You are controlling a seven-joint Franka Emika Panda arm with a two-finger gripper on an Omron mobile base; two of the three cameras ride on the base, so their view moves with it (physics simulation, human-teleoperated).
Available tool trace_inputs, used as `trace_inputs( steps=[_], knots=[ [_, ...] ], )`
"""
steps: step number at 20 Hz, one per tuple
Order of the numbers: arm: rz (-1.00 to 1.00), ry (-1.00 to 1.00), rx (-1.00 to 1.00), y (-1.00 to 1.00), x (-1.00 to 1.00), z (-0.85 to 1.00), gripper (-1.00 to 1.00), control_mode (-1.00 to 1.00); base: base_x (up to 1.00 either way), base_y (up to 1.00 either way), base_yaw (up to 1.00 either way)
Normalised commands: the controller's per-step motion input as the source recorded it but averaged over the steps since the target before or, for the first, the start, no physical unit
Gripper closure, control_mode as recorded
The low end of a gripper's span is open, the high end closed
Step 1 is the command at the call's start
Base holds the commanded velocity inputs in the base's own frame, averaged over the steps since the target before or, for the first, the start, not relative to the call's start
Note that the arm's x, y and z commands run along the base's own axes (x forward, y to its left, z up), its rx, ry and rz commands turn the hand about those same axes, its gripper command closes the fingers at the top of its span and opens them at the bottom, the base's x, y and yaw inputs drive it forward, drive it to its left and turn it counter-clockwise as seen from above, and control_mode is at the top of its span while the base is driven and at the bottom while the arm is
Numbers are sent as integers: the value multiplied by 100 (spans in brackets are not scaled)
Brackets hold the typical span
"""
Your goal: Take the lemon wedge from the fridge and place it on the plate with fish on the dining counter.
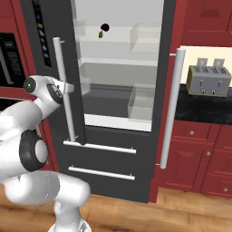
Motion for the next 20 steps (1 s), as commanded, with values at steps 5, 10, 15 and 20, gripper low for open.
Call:
trace_inputs(
  steps=[5, 10, 15, 20],
  knots=[
    [-6, 0, 0, 97, -100, 66, -100, -100, 0, 0, 0],
    [-6, 0, 0, 91, -99, 72, -100, -100, 0, 0, 0],
    [-7, -3, 0, 39, -100, 13, -100, -100, 0, 0, 0],
    [1, 1, 8, -22, -100, 9, -100, -100, 0, 0, 0]
  ],
)
